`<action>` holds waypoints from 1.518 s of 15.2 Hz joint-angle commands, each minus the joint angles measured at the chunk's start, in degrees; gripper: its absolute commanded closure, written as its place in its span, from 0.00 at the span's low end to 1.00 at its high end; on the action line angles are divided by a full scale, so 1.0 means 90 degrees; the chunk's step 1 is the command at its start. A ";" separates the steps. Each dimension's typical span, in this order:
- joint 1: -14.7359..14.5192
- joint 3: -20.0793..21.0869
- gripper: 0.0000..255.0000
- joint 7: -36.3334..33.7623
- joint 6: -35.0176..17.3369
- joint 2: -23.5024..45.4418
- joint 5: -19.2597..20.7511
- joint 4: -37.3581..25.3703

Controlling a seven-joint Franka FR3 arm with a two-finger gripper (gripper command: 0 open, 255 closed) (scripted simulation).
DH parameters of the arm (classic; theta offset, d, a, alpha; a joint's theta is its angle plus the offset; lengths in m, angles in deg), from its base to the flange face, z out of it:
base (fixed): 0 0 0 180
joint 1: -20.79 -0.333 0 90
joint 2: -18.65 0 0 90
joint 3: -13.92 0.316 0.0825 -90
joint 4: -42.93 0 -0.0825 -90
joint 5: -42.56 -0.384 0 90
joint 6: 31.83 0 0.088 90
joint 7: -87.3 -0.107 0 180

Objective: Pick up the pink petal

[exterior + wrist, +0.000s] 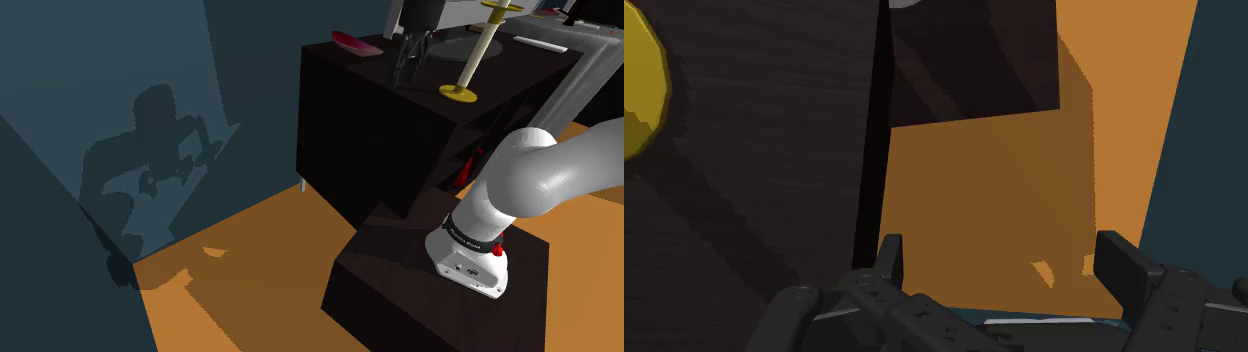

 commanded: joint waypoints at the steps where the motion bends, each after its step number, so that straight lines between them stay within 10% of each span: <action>1: 0.0000 0.0000 0.00 0.0000 0.0000 0.0000 0.0000 0.0000; 12: 0.0657 0.1106 0.00 -0.0855 -0.0538 0.2554 0.2773 -0.1584; 23: 0.0860 0.1761 0.00 -0.1896 0.0417 0.5238 0.6207 -0.3846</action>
